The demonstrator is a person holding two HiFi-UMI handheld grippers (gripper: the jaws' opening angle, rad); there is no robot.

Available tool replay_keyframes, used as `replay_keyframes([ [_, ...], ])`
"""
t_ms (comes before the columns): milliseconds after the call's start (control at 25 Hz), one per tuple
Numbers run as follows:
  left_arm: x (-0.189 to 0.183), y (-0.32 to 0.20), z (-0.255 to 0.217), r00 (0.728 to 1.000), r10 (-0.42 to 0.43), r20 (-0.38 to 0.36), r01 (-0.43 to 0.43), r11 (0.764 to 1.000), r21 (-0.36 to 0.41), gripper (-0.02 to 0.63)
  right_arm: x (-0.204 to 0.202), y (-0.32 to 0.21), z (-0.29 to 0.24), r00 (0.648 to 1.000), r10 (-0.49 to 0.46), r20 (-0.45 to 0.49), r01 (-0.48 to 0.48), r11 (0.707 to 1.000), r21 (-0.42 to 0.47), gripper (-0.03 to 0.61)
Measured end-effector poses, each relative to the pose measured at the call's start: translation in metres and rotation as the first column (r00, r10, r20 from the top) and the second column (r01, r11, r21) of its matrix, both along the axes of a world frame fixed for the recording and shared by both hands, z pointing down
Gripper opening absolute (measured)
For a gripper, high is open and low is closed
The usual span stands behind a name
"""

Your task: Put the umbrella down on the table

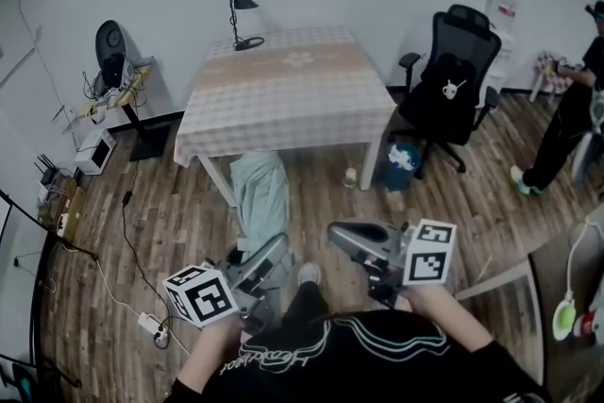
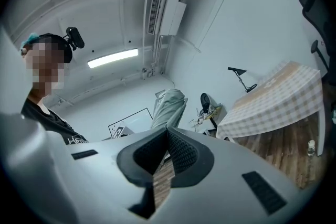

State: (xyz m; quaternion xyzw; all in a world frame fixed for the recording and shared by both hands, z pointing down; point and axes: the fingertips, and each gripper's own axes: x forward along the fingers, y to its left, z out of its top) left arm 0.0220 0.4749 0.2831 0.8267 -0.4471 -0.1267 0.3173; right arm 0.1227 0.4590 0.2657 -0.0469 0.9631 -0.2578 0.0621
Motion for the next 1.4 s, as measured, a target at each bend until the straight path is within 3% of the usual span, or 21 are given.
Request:
replay_keyframes([
  [440, -0.044, -0.066, 0.022, 1.000, -0.009, -0.007, 0.008, 0.999, -0.045, 0.261, -0.036, -0.073, 0.022, 0.999, 0.029, -0.027, -0.030, 0.998, -0.057, 0.012],
  [1000, -0.143, -0.209, 0.050, 0.999, 0.013, -0.030, -0.017, 0.989, -0.146, 0.261, -0.131, -0.216, 0.048, 0.994, 0.064, -0.086, -0.078, 0.983, -0.167, 0.012],
  [1400, -0.193, -0.290, 0.064, 0.999, 0.040, -0.023, -0.044, 0.985, -0.164, 0.261, -0.179, -0.295, 0.048, 0.990, 0.098, -0.105, -0.114, 0.981, -0.159, 0.012],
])
